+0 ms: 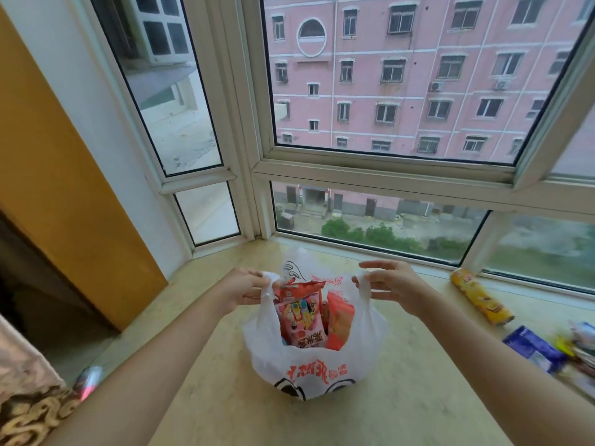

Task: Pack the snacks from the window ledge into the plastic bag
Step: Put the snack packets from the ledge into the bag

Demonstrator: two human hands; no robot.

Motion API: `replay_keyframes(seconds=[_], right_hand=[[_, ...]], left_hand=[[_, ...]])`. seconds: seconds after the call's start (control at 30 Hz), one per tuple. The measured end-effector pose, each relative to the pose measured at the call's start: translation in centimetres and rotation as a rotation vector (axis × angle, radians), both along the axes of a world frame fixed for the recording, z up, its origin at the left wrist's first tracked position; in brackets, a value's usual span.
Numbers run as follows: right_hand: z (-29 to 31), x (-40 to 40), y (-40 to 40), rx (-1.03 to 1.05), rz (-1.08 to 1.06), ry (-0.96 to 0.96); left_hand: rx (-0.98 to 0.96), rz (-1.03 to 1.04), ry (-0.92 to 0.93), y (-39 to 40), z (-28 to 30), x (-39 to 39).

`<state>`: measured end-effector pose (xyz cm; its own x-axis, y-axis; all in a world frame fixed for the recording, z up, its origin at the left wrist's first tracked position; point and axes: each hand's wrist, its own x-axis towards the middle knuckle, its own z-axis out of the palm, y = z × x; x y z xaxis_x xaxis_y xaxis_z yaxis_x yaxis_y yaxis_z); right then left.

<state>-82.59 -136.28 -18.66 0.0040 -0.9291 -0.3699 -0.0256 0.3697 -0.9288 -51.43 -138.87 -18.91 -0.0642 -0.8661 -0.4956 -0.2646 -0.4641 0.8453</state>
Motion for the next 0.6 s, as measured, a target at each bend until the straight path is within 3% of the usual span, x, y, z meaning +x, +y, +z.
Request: replay_keyframes(seconds=[0.2,0.3,0.4,0.5,0.6], right_hand=[[0.1,-0.2,2.6,0.020,-0.005,0.057],[0.0,-0.5,3.9,0.004,-0.007,0.100],[0.3,-1.0,5.0,-0.030,0.006,0.053],[0.8,-1.5,6.3,-0.088,-0.007,-0.024],[1.0,-1.9,7.8,-0.165,-0.028,0.025]], left_hand=[[0.062,-0.045,-0.097,1.9,0.8,-0.5],[0.015,-0.055,-0.259,3.1,1.8,-0.8],[-0.017,-0.055,-0.289,4.0,3.0,-1.4],[-0.099,-0.026,-0.302,5.1,3.7,-2.7],[-0.258,-0.030,-0.372,6.7,3.4,-4.6]])
